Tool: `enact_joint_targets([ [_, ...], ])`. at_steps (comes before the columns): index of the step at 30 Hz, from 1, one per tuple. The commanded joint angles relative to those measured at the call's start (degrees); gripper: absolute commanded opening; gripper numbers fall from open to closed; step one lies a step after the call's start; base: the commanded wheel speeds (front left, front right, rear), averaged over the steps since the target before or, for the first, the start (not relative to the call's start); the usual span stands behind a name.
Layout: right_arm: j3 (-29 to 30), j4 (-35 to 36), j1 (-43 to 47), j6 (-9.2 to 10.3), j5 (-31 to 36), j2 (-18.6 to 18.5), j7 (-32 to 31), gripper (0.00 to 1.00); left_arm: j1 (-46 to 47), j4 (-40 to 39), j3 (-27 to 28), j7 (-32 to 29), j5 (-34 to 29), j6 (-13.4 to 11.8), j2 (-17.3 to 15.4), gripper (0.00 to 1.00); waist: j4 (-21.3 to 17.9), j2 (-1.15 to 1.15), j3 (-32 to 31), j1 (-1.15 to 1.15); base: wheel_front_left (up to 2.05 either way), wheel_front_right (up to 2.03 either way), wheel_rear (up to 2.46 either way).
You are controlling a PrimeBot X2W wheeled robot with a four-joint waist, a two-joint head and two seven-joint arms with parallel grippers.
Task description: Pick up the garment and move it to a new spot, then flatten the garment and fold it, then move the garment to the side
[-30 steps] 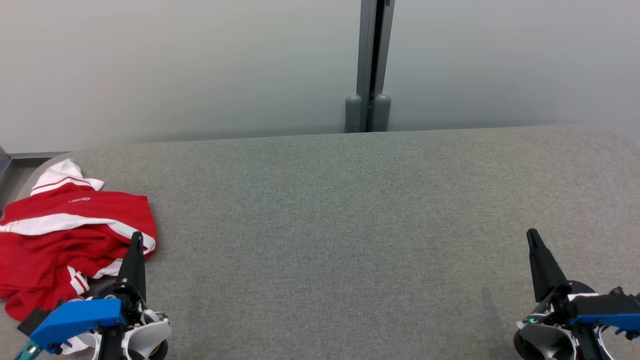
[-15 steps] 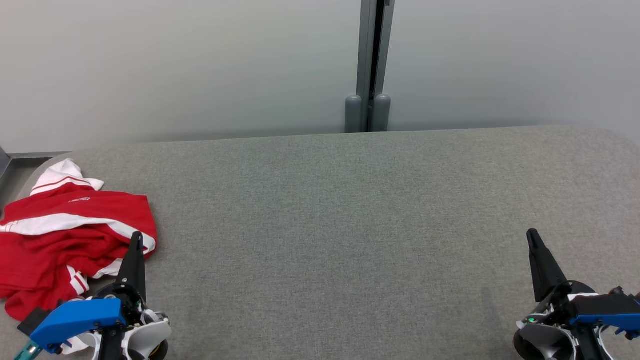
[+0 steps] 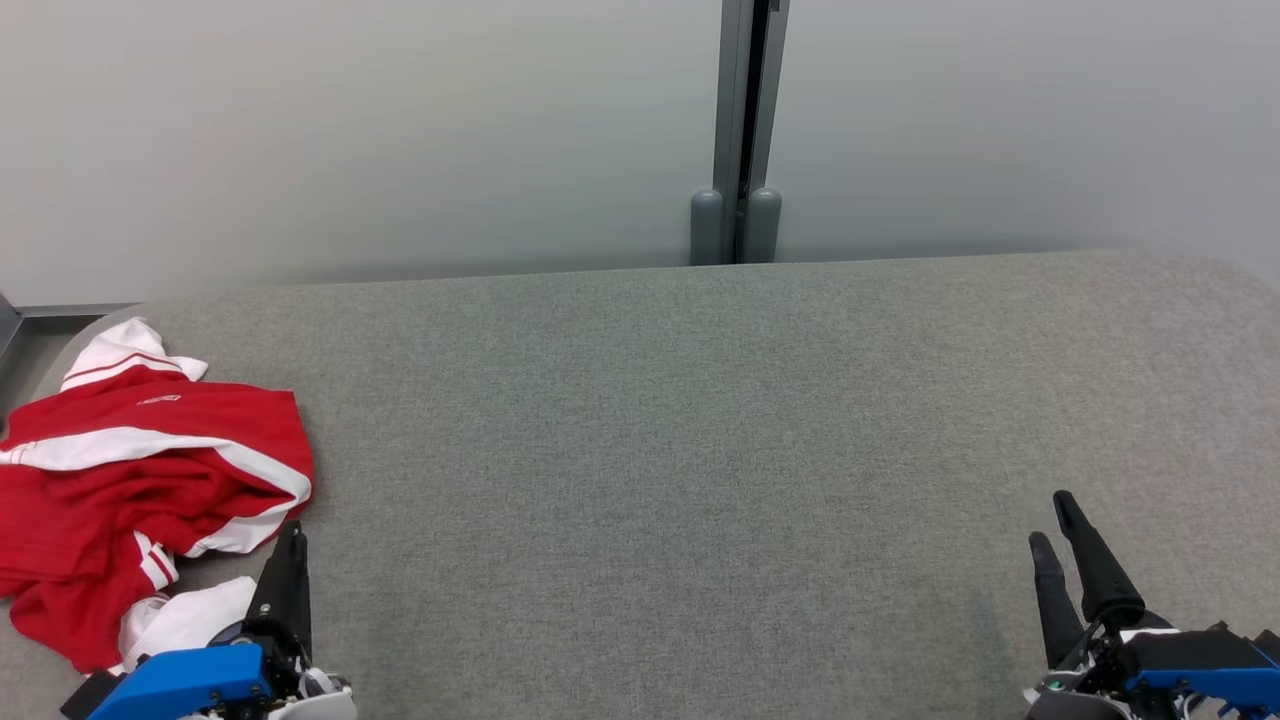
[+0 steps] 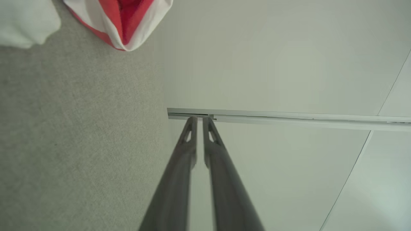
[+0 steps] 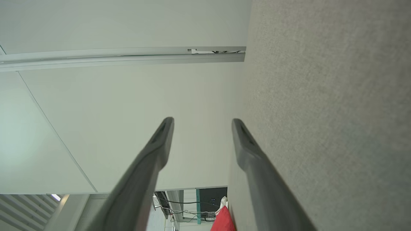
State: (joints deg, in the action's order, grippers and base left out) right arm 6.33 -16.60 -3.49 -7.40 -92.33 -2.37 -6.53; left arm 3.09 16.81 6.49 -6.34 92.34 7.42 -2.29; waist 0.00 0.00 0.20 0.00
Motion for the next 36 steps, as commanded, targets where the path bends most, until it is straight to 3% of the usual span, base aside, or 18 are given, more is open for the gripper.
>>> enact_joint_targets([
  [1, -0.1, 0.9, -0.9, -0.06, 0.2, -0.2, 0.1, 1.0, 1.1, -0.7, -0.3, 0.4, -0.1, 0.0, -0.2, 1.0, 0.0, 0.0, 0.0, 0.0, 0.0, 0.0, 0.0],
  [11, -2.7, 1.7, -2.1, -0.07, 3.9, -2.0, 3.2, 1.0, 2.3, 0.0, -1.7, 3.3, -5.2, 0.0, -0.5, 1.0, 0.0, 0.0, 0.2, 0.0, 0.0, 0.0, 0.0],
  [36, -7.4, -1.8, -5.9, -0.09, 29.7, -4.4, 9.3, 1.0, 4.4, 3.2, -2.8, 9.2, -36.0, -0.7, -0.5, 1.0, -0.1, 0.0, 0.7, 0.0, 0.0, 0.0, 0.0],
])
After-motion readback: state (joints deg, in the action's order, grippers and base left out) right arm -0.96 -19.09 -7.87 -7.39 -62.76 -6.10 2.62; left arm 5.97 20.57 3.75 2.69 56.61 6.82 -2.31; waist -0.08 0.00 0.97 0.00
